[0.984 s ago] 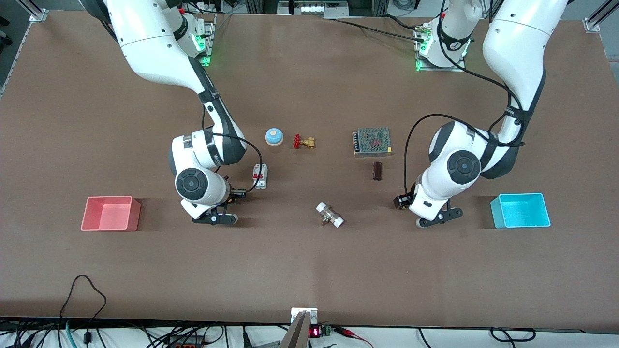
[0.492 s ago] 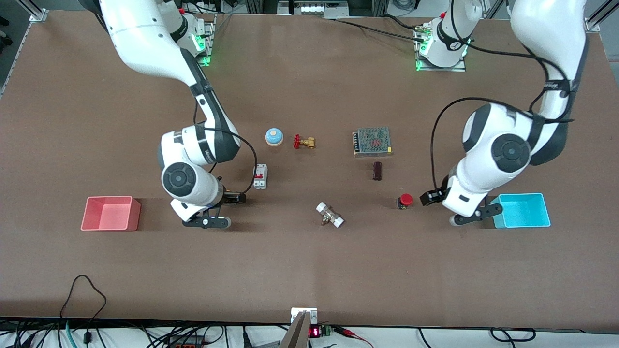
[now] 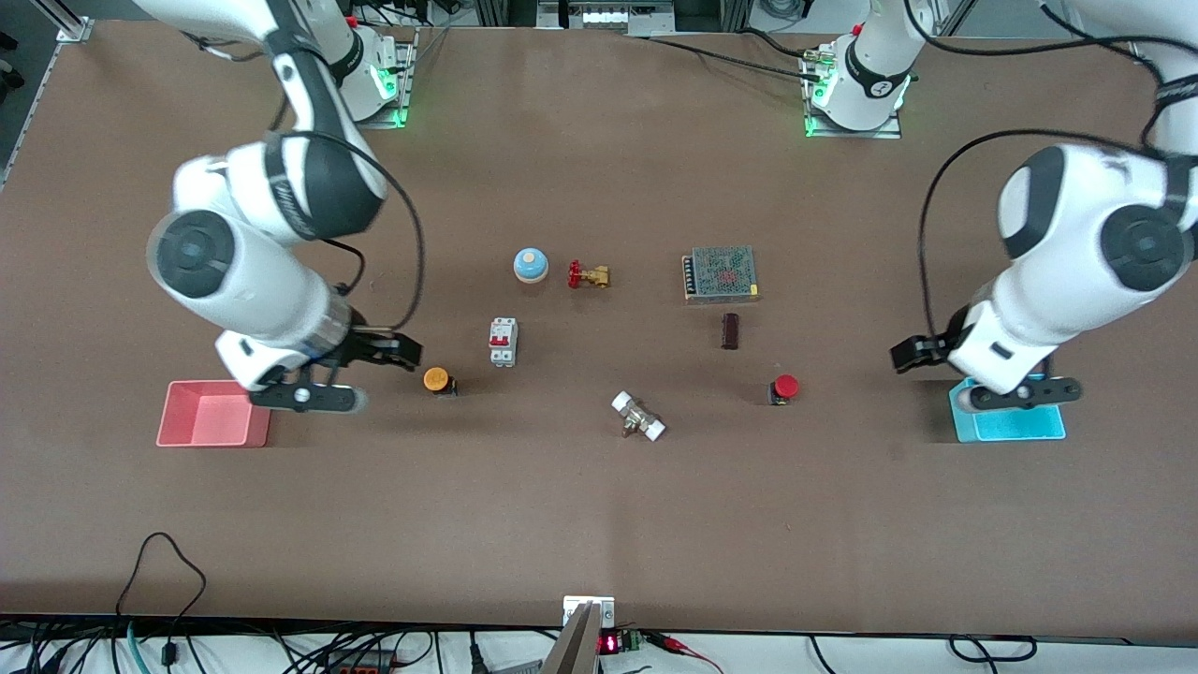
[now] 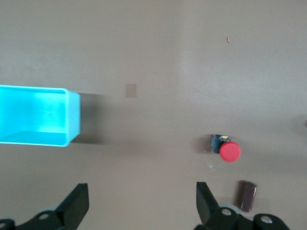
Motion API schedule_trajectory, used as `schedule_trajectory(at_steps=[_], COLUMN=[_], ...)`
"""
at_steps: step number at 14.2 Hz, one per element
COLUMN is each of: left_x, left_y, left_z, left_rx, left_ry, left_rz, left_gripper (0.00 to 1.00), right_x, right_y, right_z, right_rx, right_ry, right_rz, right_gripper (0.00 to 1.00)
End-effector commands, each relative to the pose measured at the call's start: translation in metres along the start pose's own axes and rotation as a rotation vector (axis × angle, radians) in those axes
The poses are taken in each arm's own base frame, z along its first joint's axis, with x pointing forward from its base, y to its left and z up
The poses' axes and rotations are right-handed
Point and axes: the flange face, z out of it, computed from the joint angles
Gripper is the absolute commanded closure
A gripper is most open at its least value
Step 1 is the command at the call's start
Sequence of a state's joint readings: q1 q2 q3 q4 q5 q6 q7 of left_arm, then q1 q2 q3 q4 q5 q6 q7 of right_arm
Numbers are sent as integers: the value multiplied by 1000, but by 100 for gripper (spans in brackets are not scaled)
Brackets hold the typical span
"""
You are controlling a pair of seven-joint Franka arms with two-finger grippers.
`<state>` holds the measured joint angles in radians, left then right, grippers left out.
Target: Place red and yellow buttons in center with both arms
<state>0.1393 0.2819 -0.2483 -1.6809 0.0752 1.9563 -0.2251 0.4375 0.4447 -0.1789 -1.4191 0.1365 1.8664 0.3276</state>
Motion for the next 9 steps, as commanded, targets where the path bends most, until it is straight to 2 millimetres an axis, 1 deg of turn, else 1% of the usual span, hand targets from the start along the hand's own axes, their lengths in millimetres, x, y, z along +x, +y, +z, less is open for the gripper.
schedule_trajectory(at_steps=[1, 2, 3, 4, 5, 6, 7, 8, 9], left_x=[-15, -19, -23, -27, -30, -34, -38, -42, -45], left_y=[-28, -37, -42, -49, -55, -61, -69, -76, -80], left_z=[-41, -54, -63, -75, -86, -98, -103, -111, -120], left_rx=[-2, 4, 9, 15, 19, 25, 30, 34, 37], left_ry=[13, 20, 26, 36, 49, 65, 51, 51, 61], left_rz=[83, 98, 110, 116, 130, 136, 152, 175, 180], left_gripper=[0, 0, 0, 0, 0, 0, 0, 0, 0], right_x=[4, 5, 4, 4, 2, -2, -8, -12, -18], right_y=[43, 52, 66, 87, 117, 142, 166, 193, 210], right_z=[-20, -24, -39, -54, -69, -86, -103, -114, -126], right_rx=[11, 4, -2, -6, -23, -37, -36, -34, -41], right_ry=[-4, -5, 3, 7, -4, -6, -11, -27, -27], right_rz=[0, 1, 7, 18, 34, 9, -29, -60, -91], right_gripper=[0, 0, 0, 0, 0, 0, 0, 0, 0])
